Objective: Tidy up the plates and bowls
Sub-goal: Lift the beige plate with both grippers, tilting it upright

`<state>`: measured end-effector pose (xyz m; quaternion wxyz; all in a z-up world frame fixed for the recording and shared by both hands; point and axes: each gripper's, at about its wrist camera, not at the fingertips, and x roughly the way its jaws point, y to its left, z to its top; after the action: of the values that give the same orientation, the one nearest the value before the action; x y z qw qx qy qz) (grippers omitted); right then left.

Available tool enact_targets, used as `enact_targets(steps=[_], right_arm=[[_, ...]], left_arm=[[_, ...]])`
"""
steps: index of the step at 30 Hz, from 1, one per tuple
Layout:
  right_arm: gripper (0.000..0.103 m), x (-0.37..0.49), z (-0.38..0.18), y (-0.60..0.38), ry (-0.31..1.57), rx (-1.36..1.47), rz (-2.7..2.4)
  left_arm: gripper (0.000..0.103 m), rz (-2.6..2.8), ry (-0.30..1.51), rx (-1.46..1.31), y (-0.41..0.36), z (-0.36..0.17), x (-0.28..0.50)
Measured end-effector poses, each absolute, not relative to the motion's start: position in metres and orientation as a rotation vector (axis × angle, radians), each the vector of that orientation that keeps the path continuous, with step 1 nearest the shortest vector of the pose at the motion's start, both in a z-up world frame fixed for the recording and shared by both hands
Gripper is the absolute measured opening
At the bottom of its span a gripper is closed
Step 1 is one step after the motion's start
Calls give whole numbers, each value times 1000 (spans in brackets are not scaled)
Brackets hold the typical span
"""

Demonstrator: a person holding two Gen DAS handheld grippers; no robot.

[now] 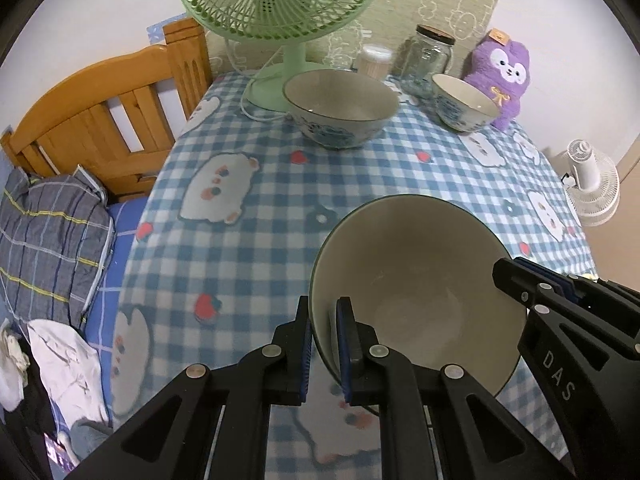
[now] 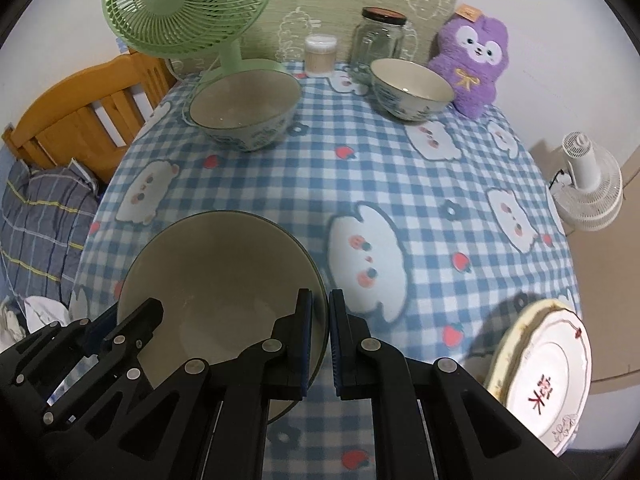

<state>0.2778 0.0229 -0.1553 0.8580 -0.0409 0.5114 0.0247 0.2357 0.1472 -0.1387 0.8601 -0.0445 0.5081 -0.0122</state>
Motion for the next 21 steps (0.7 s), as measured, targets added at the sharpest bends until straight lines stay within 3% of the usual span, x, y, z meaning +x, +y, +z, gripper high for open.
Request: enact_targets(steps=[21], right_arm=[[11,223,-156,-59,1074,-68,64]], left_arm=[[8,-14,1062,-119,68,-137,182]])
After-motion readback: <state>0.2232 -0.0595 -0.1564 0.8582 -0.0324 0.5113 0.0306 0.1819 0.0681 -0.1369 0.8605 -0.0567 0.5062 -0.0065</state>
